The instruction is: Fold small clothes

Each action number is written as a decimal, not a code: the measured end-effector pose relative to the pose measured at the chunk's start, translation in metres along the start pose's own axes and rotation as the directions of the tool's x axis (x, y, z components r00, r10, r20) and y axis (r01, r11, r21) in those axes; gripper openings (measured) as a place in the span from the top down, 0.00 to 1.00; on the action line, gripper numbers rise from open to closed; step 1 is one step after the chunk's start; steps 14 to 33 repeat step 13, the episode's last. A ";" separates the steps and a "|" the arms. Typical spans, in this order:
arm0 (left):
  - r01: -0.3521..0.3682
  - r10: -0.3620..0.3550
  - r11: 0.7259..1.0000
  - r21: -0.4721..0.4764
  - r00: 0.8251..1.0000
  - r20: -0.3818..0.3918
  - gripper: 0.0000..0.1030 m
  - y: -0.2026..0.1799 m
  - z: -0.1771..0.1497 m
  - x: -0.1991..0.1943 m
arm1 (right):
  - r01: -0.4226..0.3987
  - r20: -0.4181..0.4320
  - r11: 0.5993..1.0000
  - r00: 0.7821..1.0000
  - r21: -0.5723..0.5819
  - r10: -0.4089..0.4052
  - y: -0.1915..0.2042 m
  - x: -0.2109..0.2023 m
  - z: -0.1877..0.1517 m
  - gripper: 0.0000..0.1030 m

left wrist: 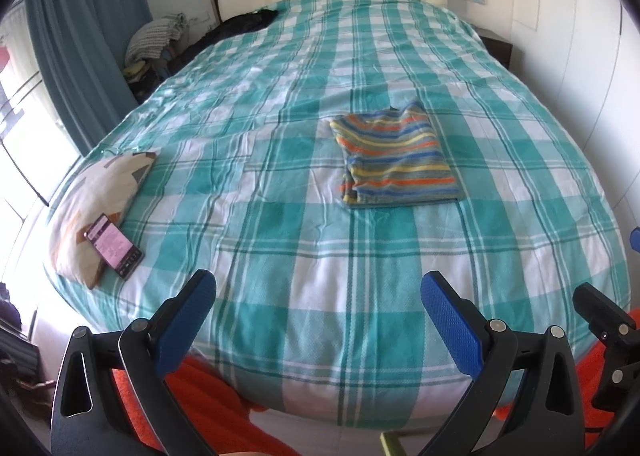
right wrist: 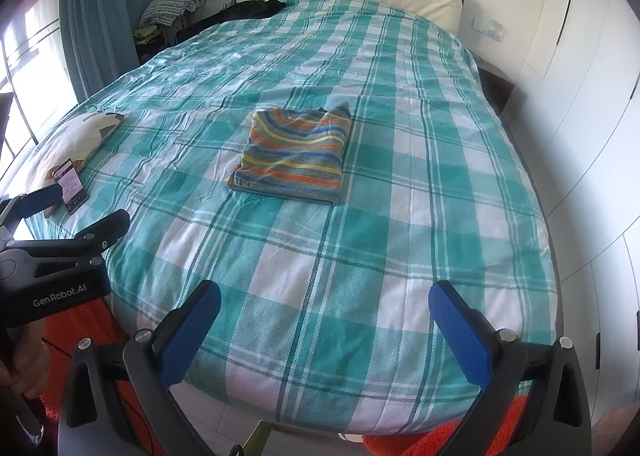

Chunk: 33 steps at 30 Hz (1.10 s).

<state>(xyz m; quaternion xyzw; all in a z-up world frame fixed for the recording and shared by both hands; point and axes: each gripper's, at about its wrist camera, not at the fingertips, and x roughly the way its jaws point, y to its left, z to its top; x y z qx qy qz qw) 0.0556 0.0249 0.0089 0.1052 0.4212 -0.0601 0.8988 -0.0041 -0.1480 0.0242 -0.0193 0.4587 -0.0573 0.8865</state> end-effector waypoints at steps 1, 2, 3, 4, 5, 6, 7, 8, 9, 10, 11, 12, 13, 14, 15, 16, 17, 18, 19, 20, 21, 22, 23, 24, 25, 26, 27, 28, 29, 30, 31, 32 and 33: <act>0.003 -0.003 1.000 -0.005 1.000 -0.002 0.00 0.001 -0.001 0.001 | 0.001 -0.001 1.000 1.000 0.001 -0.001 -0.001 0.000 0.000 0.01; 0.004 -0.004 1.000 -0.014 1.000 -0.006 0.00 0.002 -0.001 0.002 | 0.003 -0.001 1.000 1.000 0.002 -0.003 -0.001 0.000 0.000 0.01; 0.000 0.000 1.000 -0.021 1.000 -0.011 0.00 0.002 -0.001 0.003 | 0.004 0.001 1.000 1.000 0.002 -0.004 -0.002 0.000 0.000 0.01; -0.005 0.004 1.000 -0.023 1.000 -0.011 0.00 0.002 -0.002 0.004 | 0.004 0.001 1.000 1.000 0.002 -0.004 -0.002 0.000 0.000 0.01; -0.011 0.011 1.000 -0.024 1.000 -0.013 0.00 0.001 -0.002 0.004 | 0.004 0.000 1.000 1.000 0.002 -0.004 -0.002 0.001 -0.001 0.01; -0.015 0.014 1.000 -0.026 1.000 -0.014 0.00 0.001 -0.003 0.004 | 0.002 0.000 1.000 1.000 0.003 -0.002 -0.002 0.001 -0.001 0.01; -0.015 0.015 1.000 -0.026 1.000 -0.014 0.00 0.001 -0.003 0.004 | 0.001 0.001 1.000 1.000 0.002 -0.001 -0.002 0.000 -0.001 0.01; -0.016 0.016 1.000 -0.024 1.000 -0.013 0.00 0.001 -0.003 0.004 | 0.002 0.001 1.000 1.000 0.001 -0.002 -0.002 0.001 -0.001 0.01; -0.018 0.017 1.000 -0.025 1.000 -0.012 0.00 0.001 -0.003 0.004 | 0.000 0.000 1.000 1.000 0.001 0.000 -0.002 0.001 0.000 0.01; -0.019 0.019 1.000 -0.023 1.000 -0.008 0.00 0.001 -0.003 0.004 | -0.001 -0.002 1.000 1.000 0.001 0.001 -0.001 0.002 0.000 0.01; -0.022 0.022 1.000 -0.021 1.000 -0.002 0.00 0.001 -0.003 0.003 | -0.004 -0.005 1.000 1.000 0.002 0.004 -0.001 0.003 0.000 0.01; -0.024 0.024 1.000 -0.019 1.000 0.004 0.00 0.001 -0.003 0.001 | -0.006 -0.007 1.000 1.000 0.005 0.007 -0.001 0.003 0.000 0.01; -0.024 0.024 1.000 -0.017 1.000 0.009 0.00 0.000 -0.003 0.000 | -0.007 -0.006 1.000 1.000 0.006 0.007 -0.001 0.004 0.000 0.01; -0.024 0.024 1.000 -0.017 1.000 0.009 0.00 0.000 -0.003 0.000 | -0.007 -0.006 1.000 1.000 0.006 0.007 -0.001 0.004 0.000 0.01; -0.024 0.024 1.000 -0.017 1.000 0.009 0.00 0.000 -0.003 0.000 | -0.007 -0.006 1.000 1.000 0.006 0.007 -0.001 0.004 0.000 0.01; -0.024 0.024 1.000 -0.017 1.000 0.009 0.00 0.000 -0.003 0.000 | -0.007 -0.006 1.000 1.000 0.006 0.007 -0.001 0.004 0.000 0.01; -0.024 0.024 1.000 -0.017 1.000 0.009 0.00 0.000 -0.003 0.000 | -0.007 -0.006 1.000 1.000 0.006 0.007 -0.001 0.004 0.000 0.01; -0.024 0.024 1.000 -0.017 1.000 0.009 0.00 0.000 -0.003 0.000 | -0.007 -0.006 1.000 1.000 0.006 0.007 -0.001 0.004 0.000 0.01; -0.024 0.024 1.000 -0.017 1.000 0.009 0.00 0.000 -0.003 0.000 | -0.007 -0.006 1.000 1.000 0.006 0.007 -0.001 0.004 0.000 0.01; -0.024 0.024 1.000 -0.017 1.000 0.009 0.00 0.000 -0.003 0.000 | -0.007 -0.006 1.000 1.000 0.006 0.007 -0.001 0.004 0.000 0.01; -0.024 0.024 1.000 -0.017 1.000 0.009 0.00 0.000 -0.003 0.000 | -0.007 -0.006 1.000 1.000 0.006 0.007 -0.001 0.004 0.000 0.01; -0.024 0.024 1.000 -0.017 1.000 0.009 0.00 0.000 -0.003 0.000 | -0.007 -0.006 1.000 1.000 0.006 0.007 -0.001 0.004 0.000 0.01; -0.024 0.024 1.000 -0.017 1.000 0.009 0.00 0.000 -0.003 0.000 | -0.007 -0.006 1.000 1.000 0.006 0.007 -0.001 0.004 0.000 0.01; -0.024 0.024 1.000 -0.017 1.000 0.009 0.00 0.000 -0.003 0.000 | -0.007 -0.006 1.000 1.000 0.006 0.007 -0.001 0.004 0.000 0.01; -0.024 0.024 1.000 -0.017 1.000 0.009 0.00 0.000 -0.003 0.000 | -0.007 -0.006 1.000 1.000 0.006 0.007 -0.001 0.004 0.000 0.01; -0.024 0.024 1.000 -0.017 1.000 0.009 0.00 0.000 -0.003 0.000 | -0.007 -0.006 1.000 1.000 0.006 0.007 -0.001 0.004 0.000 0.01; -0.024 0.024 1.000 -0.017 1.000 0.009 0.00 0.000 -0.003 0.000 | -0.007 -0.006 1.000 1.000 0.006 0.007 -0.001 0.004 0.000 0.01; -0.024 0.024 1.000 -0.017 1.000 0.009 0.00 0.000 -0.003 0.000 | -0.007 -0.006 1.000 1.000 0.006 0.007 -0.001 0.004 0.000 0.01; -0.024 0.024 1.000 -0.017 1.000 0.009 0.00 0.000 -0.003 0.000 | -0.007 -0.006 1.000 1.000 0.006 0.007 -0.001 0.004 0.000 0.01; -0.024 0.024 1.000 -0.017 1.000 0.009 0.00 0.000 -0.003 0.000 | -0.007 -0.006 1.000 1.000 0.006 0.007 -0.001 0.004 0.000 0.01; -0.024 0.024 1.000 -0.017 1.000 0.009 0.00 0.000 -0.003 0.000 | -0.007 -0.006 1.000 1.000 0.006 0.007 -0.001 0.004 0.000 0.01; -0.024 0.024 1.000 -0.017 1.000 0.009 0.00 0.000 -0.003 0.000 | -0.007 -0.006 1.000 1.000 0.006 0.007 -0.001 0.004 0.000 0.01; -0.024 0.024 1.000 -0.017 1.000 0.009 0.00 0.000 -0.003 0.000 | -0.007 -0.006 1.000 1.000 0.006 0.007 -0.001 0.004 0.000 0.01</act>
